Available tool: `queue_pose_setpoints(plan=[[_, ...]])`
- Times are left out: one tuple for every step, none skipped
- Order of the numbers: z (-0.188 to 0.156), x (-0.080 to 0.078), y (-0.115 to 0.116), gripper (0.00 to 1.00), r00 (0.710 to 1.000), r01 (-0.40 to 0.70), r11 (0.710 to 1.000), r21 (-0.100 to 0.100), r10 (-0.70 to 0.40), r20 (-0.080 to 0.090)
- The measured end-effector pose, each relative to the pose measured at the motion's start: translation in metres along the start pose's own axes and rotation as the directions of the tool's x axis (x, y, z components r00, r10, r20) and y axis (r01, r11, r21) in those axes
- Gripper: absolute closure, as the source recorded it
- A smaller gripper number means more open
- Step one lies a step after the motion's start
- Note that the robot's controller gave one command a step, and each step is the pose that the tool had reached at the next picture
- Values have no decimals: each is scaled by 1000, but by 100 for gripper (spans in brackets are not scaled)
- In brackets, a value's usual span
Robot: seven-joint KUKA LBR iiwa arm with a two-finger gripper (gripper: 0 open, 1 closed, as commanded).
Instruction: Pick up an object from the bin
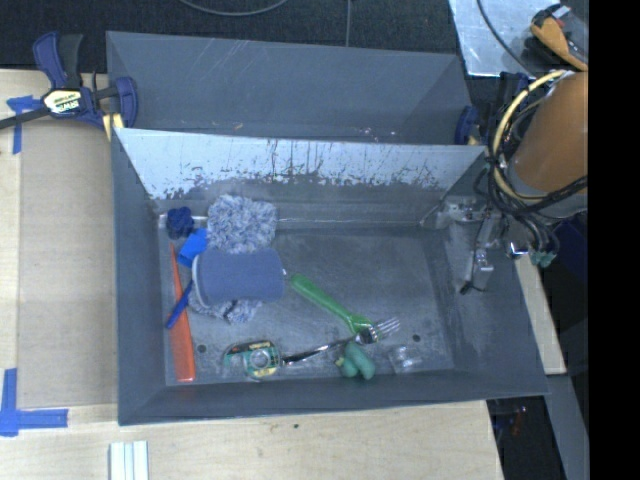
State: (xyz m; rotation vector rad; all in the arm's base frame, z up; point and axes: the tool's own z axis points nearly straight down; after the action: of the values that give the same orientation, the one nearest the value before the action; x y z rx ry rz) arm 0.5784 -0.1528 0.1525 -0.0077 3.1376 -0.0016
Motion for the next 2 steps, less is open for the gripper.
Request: queue_pose_setpoints(plan=[[0, 0, 0, 0, 1000, 0, 1000, 0, 0, 0], [43, 84, 52, 0, 993, 121, 993, -3, -121, -4]])
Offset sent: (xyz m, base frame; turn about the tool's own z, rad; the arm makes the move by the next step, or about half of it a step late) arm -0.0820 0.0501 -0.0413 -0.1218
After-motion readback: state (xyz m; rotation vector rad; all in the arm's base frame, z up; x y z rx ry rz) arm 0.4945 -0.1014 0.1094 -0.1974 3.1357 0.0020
